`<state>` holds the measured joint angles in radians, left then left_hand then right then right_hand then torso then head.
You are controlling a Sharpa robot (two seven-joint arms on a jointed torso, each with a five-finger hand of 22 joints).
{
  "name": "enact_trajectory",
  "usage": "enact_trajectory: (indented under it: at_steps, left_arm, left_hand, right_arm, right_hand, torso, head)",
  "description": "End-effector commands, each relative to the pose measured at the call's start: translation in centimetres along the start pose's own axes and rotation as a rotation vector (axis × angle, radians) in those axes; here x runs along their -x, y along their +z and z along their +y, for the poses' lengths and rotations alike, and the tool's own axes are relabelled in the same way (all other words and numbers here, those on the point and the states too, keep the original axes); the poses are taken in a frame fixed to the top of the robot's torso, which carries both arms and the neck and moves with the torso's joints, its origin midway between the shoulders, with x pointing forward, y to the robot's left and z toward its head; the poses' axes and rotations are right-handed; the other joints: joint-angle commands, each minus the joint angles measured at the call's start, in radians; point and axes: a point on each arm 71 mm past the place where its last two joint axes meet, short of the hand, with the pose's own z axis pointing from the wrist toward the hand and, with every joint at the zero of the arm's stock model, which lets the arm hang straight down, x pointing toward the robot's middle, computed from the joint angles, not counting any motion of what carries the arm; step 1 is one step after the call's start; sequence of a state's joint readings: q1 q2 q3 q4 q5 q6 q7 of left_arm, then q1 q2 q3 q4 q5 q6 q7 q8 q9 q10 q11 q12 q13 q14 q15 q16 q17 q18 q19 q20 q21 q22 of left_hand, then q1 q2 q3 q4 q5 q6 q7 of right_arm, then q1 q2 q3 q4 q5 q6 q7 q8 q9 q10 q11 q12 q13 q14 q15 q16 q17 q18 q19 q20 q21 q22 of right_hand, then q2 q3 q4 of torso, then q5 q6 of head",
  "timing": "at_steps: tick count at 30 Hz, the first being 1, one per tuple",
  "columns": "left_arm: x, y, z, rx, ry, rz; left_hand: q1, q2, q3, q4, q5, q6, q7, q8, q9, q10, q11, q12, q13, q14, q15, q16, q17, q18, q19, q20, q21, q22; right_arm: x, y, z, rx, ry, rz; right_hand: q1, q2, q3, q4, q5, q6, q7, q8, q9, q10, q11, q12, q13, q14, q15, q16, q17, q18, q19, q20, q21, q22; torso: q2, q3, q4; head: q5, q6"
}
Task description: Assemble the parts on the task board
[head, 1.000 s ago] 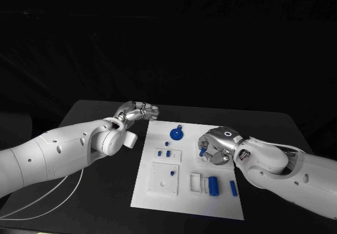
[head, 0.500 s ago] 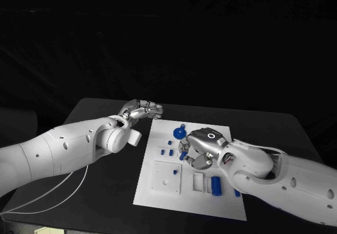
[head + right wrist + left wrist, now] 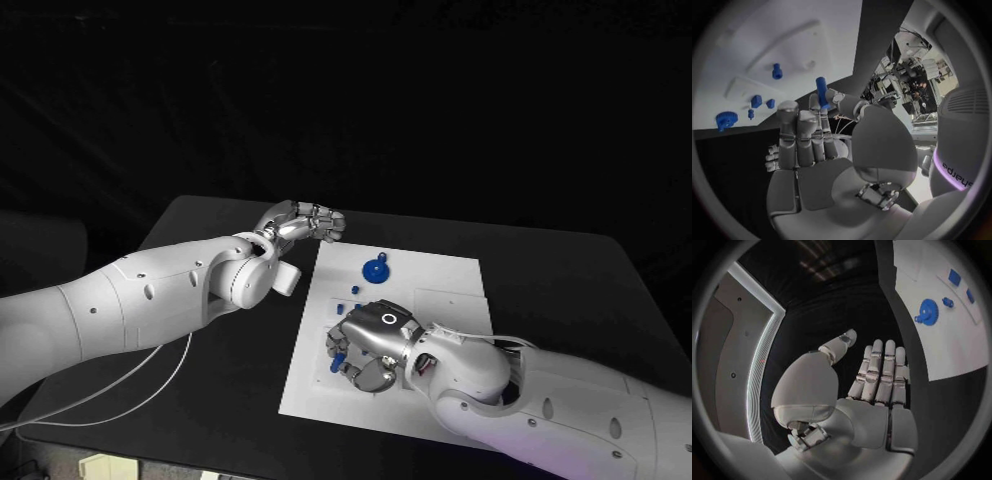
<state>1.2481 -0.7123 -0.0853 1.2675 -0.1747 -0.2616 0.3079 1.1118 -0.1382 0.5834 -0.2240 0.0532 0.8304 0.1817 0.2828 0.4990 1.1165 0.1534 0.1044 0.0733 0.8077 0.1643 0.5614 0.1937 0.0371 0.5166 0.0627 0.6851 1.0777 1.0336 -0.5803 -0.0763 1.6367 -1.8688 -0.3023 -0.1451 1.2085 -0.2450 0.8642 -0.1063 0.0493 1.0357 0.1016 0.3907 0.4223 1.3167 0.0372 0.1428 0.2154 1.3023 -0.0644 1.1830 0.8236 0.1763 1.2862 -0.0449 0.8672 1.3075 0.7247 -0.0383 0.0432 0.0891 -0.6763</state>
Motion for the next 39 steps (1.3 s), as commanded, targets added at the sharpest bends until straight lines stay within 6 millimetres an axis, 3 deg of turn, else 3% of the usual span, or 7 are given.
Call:
enact_trajectory:
  at_steps: [1, 21, 39]
  left_arm:
    - [-0.3, 0.1, -0.2, -0.013, -0.009, 0.013]
    - [-0.2, 0.1, -0.2, -0.01, -0.011, 0.013]
    - [-0.1, 0.1, -0.2, -0.009, -0.011, 0.013]
  left_hand:
    - [0.005, 0.0, -0.003, 0.004, 0.002, -0.009, 0.001, 0.004, -0.001, -0.005, 0.001, -0.005, -0.002, -0.001, 0.003, -0.006, 0.002, 0.017, 0.001, 0.003, -0.005, 0.001]
    - [0.004, 0.0, -0.004, 0.005, 0.002, -0.01, 0.001, 0.004, -0.001, -0.006, 0.001, -0.005, -0.001, 0.0, 0.004, -0.007, 0.003, 0.018, 0.002, 0.004, -0.006, 0.001]
    - [0.004, 0.001, -0.005, 0.006, 0.002, -0.01, 0.001, 0.004, -0.001, -0.006, 0.001, -0.005, -0.002, -0.001, 0.004, -0.008, 0.003, 0.018, 0.002, 0.004, -0.007, 0.001]
  right_arm:
    - [-0.6, 0.1, 0.2, 0.025, -0.028, 0.013]
    - [-1.2, -0.4, -0.7, -0.001, -0.067, 0.034]
    - [-1.3, -0.8, -1.4, -0.022, -0.093, 0.048]
  right_hand:
    - [0.005, 0.008, 0.007, -0.001, 0.0, 0.009, 0.001, 0.001, 0.015, 0.005, 0.003, 0.002, 0.001, -0.002, -0.007, 0.0, -0.001, 0.085, 0.0, -0.006, 0.005, 0.015]
    - [0.006, 0.009, 0.008, -0.004, 0.0, 0.009, 0.001, 0.001, 0.016, 0.005, 0.003, 0.001, 0.002, -0.002, -0.007, 0.0, -0.001, 0.085, 0.0, -0.007, 0.006, 0.015]
    - [0.006, 0.008, 0.008, -0.007, 0.0, 0.01, 0.001, 0.002, 0.016, 0.005, 0.003, 0.001, 0.003, -0.002, -0.008, 0.0, -0.001, 0.085, 0.0, -0.008, 0.006, 0.016]
  torso:
    - [0.0, 0.0004, 0.0]
    - [0.0, 0.0034, -0.003]
    - [0.0, 0.0018, -0.0023]
  head:
    - [0.005, -0.005]
    - [0.012, -0.014]
    - [0.014, -0.018]
